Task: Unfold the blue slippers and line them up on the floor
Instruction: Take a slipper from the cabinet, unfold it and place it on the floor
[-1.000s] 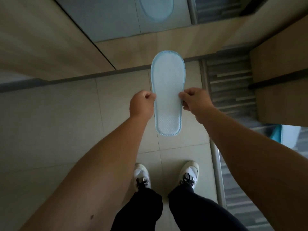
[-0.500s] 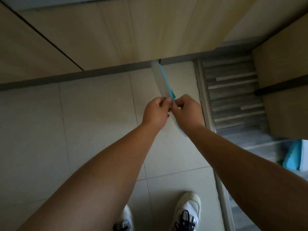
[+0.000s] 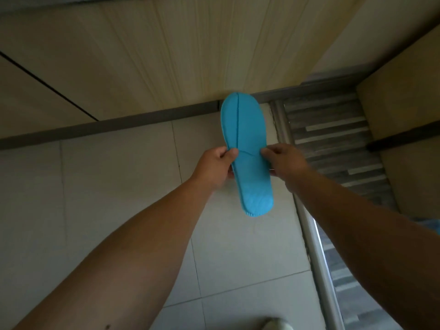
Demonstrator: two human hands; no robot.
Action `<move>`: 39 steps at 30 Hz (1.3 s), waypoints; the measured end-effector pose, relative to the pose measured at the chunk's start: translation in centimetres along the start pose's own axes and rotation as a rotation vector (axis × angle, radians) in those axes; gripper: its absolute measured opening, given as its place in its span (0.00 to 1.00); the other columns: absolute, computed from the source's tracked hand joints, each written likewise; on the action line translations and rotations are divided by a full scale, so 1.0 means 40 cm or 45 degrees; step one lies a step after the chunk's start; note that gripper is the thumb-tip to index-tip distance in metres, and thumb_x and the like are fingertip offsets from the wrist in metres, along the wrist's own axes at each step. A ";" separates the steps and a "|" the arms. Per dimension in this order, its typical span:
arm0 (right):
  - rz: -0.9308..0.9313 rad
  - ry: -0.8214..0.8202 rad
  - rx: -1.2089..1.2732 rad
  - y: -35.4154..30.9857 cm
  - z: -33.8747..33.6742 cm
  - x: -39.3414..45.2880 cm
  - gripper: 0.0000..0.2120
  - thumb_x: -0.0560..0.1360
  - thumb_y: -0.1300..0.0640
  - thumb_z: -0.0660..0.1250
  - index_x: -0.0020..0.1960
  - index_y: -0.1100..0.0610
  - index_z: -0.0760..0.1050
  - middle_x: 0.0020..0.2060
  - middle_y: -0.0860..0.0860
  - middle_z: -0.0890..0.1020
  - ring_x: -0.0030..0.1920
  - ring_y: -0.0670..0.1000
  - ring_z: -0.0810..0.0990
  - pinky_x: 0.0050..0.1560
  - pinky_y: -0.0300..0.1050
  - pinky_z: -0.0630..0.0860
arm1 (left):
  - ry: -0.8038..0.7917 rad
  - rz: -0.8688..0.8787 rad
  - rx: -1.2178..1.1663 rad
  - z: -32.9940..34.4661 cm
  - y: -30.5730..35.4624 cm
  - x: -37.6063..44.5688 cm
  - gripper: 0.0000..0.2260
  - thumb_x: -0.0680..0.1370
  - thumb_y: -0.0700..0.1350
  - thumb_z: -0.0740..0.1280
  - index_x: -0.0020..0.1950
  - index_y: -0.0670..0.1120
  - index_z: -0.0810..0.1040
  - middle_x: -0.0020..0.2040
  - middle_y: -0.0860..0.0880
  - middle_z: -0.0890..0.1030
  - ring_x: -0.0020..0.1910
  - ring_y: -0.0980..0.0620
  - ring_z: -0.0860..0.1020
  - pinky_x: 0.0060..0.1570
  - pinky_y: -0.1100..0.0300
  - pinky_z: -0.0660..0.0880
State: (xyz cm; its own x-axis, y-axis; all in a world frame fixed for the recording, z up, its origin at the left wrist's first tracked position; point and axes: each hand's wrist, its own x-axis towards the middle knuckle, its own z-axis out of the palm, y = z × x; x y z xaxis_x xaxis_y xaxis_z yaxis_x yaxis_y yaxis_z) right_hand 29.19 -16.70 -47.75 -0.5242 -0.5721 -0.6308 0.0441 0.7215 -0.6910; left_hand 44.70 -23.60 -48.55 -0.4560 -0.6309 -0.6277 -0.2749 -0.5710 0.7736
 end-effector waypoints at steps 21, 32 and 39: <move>-0.051 0.371 -0.591 0.075 -0.027 0.190 0.13 0.76 0.54 0.65 0.53 0.63 0.80 0.51 0.62 0.82 0.53 0.61 0.80 0.44 0.43 0.67 | 0.388 0.052 1.088 0.131 -0.067 0.168 0.11 0.79 0.48 0.60 0.52 0.41 0.76 0.53 0.41 0.80 0.52 0.41 0.78 0.42 0.57 0.68; -0.148 0.382 -0.827 0.083 -0.027 0.196 0.11 0.78 0.52 0.63 0.53 0.59 0.76 0.49 0.59 0.81 0.50 0.60 0.79 0.41 0.46 0.67 | 0.380 0.095 1.160 0.144 -0.070 0.183 0.10 0.79 0.48 0.62 0.51 0.41 0.76 0.51 0.41 0.81 0.49 0.43 0.78 0.41 0.57 0.68; -0.179 0.386 -0.876 0.079 -0.030 0.202 0.11 0.78 0.54 0.62 0.56 0.60 0.74 0.52 0.59 0.80 0.52 0.60 0.79 0.42 0.46 0.67 | 0.296 0.088 1.169 0.135 -0.061 0.186 0.11 0.79 0.47 0.62 0.53 0.40 0.76 0.53 0.40 0.80 0.51 0.42 0.78 0.44 0.56 0.70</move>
State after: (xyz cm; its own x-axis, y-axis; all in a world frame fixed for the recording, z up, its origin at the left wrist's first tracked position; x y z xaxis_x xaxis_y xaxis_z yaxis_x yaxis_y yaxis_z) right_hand 24.08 -18.57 -54.63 -0.7008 -0.6160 -0.3599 -0.5278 0.7871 -0.3193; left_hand 37.41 -24.08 -54.65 -0.3431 -0.7933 -0.5030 -0.8568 0.0448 0.5138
